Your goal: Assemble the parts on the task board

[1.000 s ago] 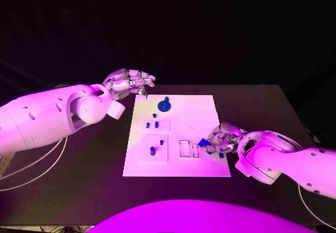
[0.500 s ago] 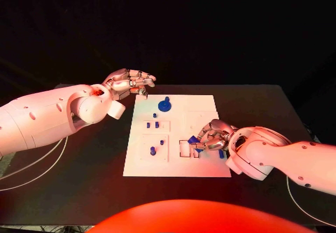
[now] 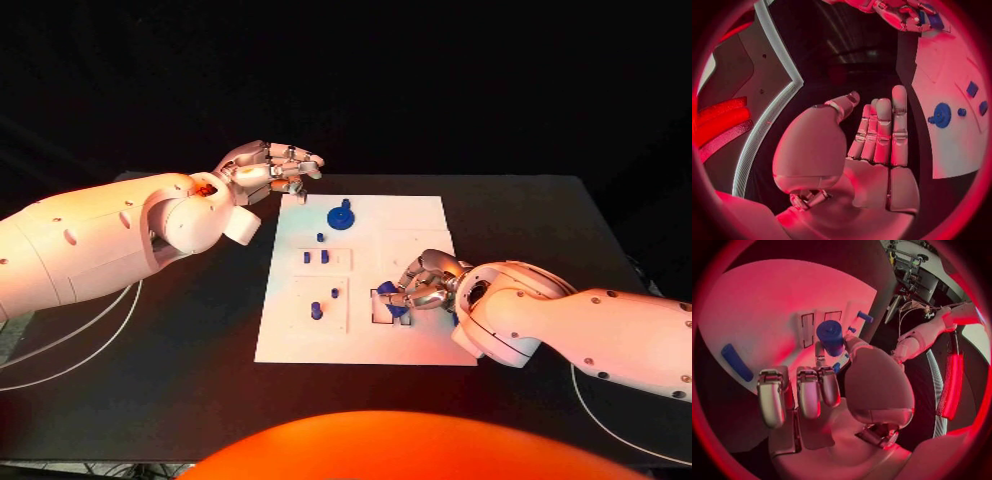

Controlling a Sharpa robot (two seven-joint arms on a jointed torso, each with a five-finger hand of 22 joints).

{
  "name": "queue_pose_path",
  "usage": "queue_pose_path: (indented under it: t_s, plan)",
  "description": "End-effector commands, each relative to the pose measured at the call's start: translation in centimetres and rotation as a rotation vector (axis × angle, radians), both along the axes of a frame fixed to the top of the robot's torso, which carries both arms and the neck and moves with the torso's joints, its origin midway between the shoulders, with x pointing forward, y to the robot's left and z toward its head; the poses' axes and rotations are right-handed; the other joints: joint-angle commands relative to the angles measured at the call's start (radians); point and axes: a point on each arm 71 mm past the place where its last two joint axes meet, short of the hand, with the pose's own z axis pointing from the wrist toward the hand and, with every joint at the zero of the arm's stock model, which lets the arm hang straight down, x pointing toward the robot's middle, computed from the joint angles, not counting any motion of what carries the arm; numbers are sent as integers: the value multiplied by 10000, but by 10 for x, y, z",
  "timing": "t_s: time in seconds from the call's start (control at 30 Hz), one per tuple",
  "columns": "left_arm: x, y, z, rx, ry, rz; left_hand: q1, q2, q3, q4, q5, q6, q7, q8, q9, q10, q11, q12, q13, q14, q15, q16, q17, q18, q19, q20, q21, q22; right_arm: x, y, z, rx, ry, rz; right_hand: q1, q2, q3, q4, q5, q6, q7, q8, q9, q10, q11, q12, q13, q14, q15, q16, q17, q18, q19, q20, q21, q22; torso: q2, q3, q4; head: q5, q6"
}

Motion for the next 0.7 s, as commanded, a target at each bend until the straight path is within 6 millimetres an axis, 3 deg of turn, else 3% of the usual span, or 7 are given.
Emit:
queue_pose_path:
  t_s: [0.03,0.7]
  plan:
    - [-1,-2,1,-139,-9,-130,-45,24,-21,52,43,-49,-18,40,16,-93,5,36,-14,-89,4,59,-14,65,80,-6,-48,-17,0,3,-3,-328,36,271,-134,-12,86,1,-31,697,-617,67,340,633,-76,-47,1989,1042,-98,38,2635,-65,1041,-72,45,2631,5,2,-7,41,1]
    - [0,-1,1,-121,-6,-84,-45,24,-21,52,43,-49,-18,40,16,-93,5,36,-14,-89,4,59,-14,65,80,-6,-48,-17,0,9,-10,-629,303,517,-711,-94,224,14,-43,752,-656,230,469,611,-112,-144,1940,1042,-131,38,2635,-65,1041,-105,45,2631,-1,15,-17,92,1]
